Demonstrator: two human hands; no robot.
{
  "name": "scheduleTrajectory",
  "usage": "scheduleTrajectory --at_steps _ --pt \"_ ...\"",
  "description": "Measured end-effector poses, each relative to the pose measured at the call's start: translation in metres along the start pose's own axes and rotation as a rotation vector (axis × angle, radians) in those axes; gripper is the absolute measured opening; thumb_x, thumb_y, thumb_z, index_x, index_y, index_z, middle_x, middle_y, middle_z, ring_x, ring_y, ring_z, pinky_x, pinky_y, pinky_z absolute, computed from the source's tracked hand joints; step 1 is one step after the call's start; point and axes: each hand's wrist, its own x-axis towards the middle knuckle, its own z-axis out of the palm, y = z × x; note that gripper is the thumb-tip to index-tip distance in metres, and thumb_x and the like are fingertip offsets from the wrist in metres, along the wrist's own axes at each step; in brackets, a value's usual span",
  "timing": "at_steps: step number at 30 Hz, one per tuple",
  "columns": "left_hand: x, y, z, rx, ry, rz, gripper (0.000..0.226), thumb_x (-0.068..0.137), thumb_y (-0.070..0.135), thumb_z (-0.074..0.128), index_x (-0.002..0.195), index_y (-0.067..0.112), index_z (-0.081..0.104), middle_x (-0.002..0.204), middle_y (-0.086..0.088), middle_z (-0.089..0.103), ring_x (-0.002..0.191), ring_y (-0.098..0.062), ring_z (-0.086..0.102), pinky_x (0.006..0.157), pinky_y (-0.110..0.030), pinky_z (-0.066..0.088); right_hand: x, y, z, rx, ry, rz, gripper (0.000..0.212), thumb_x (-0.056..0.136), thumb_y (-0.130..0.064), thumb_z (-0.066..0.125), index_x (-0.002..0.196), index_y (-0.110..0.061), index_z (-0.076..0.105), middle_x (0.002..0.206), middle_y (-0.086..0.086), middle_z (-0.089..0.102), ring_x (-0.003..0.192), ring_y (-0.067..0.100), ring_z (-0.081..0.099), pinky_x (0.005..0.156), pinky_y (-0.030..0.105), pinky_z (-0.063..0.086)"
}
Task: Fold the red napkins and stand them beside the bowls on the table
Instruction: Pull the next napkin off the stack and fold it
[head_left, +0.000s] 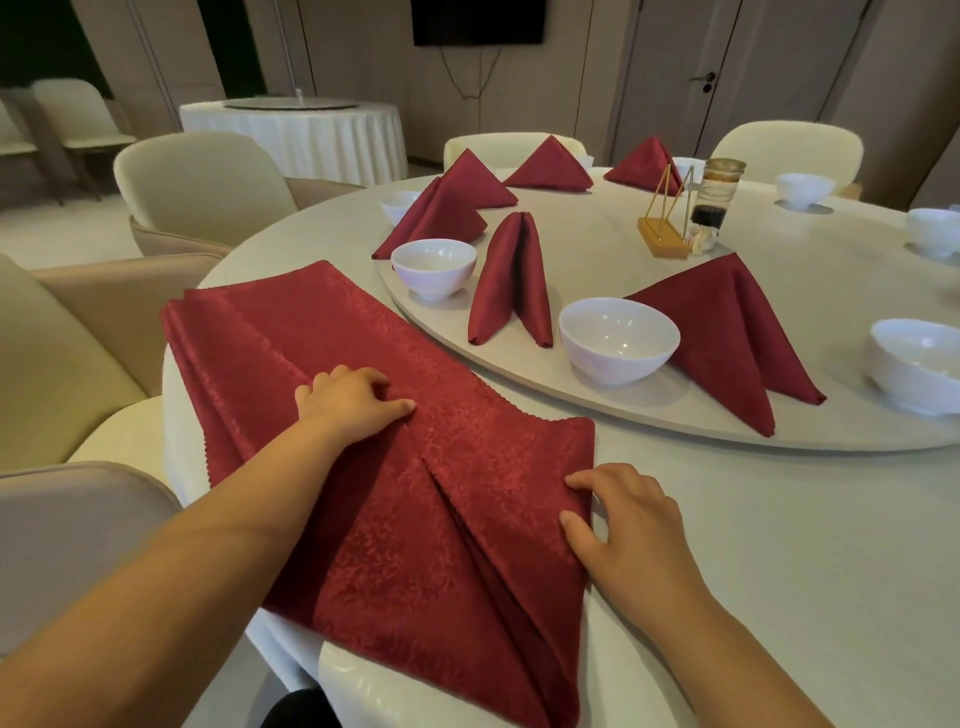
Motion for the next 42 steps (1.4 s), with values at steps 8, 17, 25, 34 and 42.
scheduleTrajectory --at_steps 8,17,25,34,42 --pt "0.015 -0.003 -0.013 -0.102 0.008 0.033 0.010 0.085 0.031 0.060 0.075 0.031 0.061 0.110 -0.002 0.059 0.117 -0.028 0.042 0.096 -0.035 0.024 0.000 0.002 0.000 0.014 -0.027 -0.013 0.053 0.071 -0.041 0.038 0.113 -0.020 0.061 0.116 -0.002 0.054 0.108 0.018 0.046 0.085 0.023 0.023" --pt "0.022 -0.004 -0.012 -0.264 0.023 0.012 0.028 0.088 0.021 0.056 0.061 0.024 0.050 0.090 0.003 0.056 0.097 -0.019 0.049 0.093 -0.032 0.025 -0.002 0.000 0.002 -0.043 -0.035 -0.096 0.068 0.072 -0.058 0.030 0.122 -0.020 0.058 0.132 0.002 0.050 0.121 0.024 0.045 0.100 0.027 0.020" --pt "0.023 -0.004 0.003 -0.092 0.131 0.090 0.008 0.088 0.021 0.054 0.085 0.020 0.061 0.104 -0.001 0.063 0.110 -0.025 0.051 0.107 -0.038 0.011 -0.002 -0.004 0.000 -0.183 -0.320 -0.073 0.098 0.053 -0.068 -0.008 0.143 -0.037 0.017 0.154 -0.012 0.000 0.140 0.007 -0.007 0.100 0.018 -0.021" --pt "-0.111 0.031 -0.006 -0.331 0.073 0.852 0.038 0.076 0.044 0.045 0.086 0.018 0.071 0.088 0.003 0.067 0.084 -0.016 0.061 0.079 -0.028 0.044 -0.001 -0.007 -0.001 -0.235 -0.352 -0.087 0.100 0.053 -0.066 -0.010 0.144 -0.035 0.019 0.155 -0.009 0.004 0.141 0.010 -0.006 0.102 0.021 -0.018" --pt "-0.174 0.024 0.055 -0.405 0.120 0.922 0.034 0.066 0.055 0.050 0.059 0.028 0.068 0.078 0.016 0.066 0.081 0.001 0.052 0.058 -0.016 0.049 -0.005 -0.008 -0.003 -0.195 -0.381 -0.073 0.057 0.092 -0.056 0.027 0.143 -0.031 0.023 0.155 -0.008 0.008 0.142 0.009 -0.003 0.106 0.020 -0.014"
